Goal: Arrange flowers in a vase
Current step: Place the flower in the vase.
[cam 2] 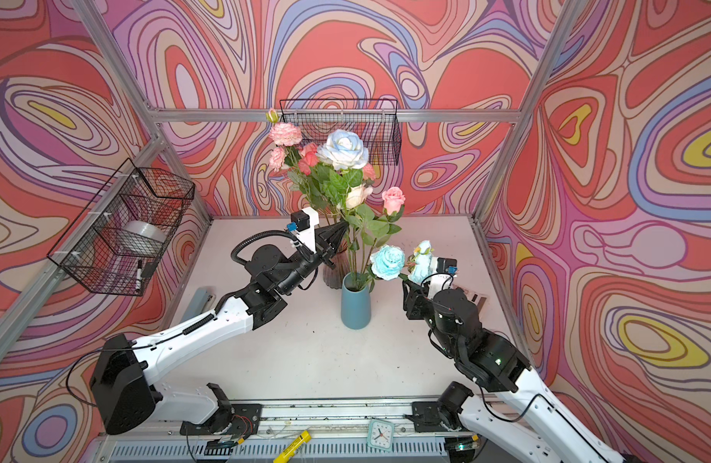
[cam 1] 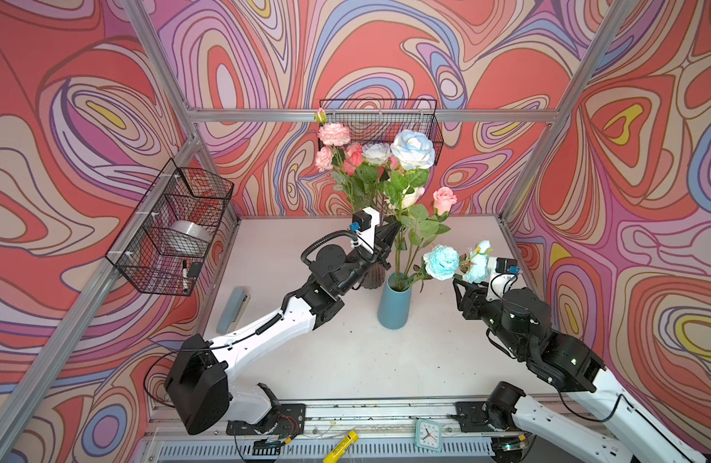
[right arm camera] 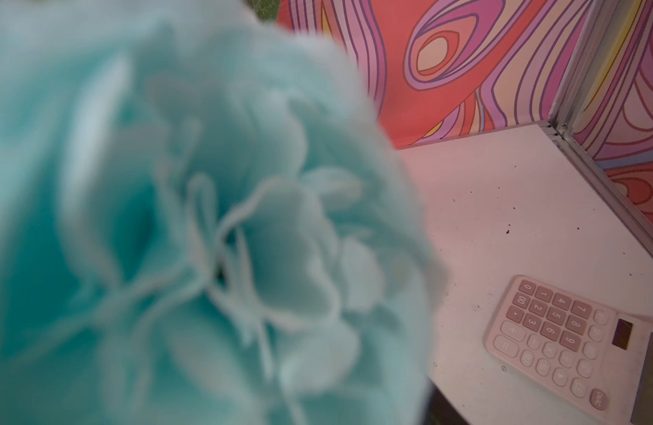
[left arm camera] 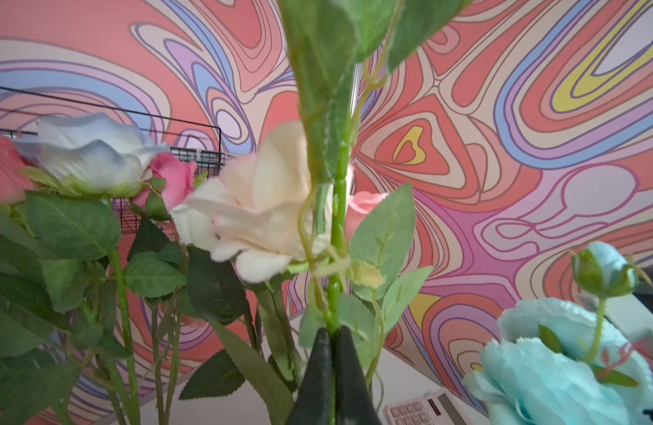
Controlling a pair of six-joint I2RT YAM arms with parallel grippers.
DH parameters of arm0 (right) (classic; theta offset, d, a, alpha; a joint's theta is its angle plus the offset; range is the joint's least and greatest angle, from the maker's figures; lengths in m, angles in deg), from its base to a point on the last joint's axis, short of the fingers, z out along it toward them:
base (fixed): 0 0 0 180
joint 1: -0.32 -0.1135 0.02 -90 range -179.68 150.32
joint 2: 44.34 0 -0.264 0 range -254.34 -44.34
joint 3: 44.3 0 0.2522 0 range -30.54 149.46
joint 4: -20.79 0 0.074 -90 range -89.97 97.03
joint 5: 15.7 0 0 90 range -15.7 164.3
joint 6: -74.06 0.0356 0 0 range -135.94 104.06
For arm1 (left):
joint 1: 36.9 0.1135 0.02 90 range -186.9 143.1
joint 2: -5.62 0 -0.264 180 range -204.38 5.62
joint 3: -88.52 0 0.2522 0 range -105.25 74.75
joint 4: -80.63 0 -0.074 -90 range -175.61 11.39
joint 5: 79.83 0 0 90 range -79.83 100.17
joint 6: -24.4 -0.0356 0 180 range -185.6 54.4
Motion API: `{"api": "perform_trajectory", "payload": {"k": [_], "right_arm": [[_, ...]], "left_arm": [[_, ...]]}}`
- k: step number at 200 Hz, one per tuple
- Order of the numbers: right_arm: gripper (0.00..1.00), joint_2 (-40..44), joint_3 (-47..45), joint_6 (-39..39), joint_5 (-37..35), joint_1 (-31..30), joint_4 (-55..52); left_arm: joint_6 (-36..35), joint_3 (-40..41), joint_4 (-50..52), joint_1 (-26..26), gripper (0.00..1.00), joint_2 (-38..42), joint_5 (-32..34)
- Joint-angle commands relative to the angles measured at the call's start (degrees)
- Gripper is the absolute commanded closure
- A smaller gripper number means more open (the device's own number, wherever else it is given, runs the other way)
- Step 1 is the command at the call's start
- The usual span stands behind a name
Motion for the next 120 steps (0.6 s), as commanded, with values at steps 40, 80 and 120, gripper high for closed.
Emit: {"api": "perform_trajectory", "payload": {"k": [40, 80, 120], "right_arm": [[0.41, -1.2, 3.0, 1.0, 1.8, 0.1, -1.7], [0.41, -2.5, 4.7, 0.9, 2.9, 0.0, -2.6], [0.41, -4.5, 6.0, 0.7, 3.6, 0.0, -2.2]], "left_arm": [[-1.5, 6.3, -1.6, -3.0, 0.91, 2.3, 3.4], [-1.8, 9.1, 3.8, -3.3, 0.71, 7.1, 4.5], [-2.3, 10.6, 9.8, -3.3, 0.49, 11.8, 4.1]]}}
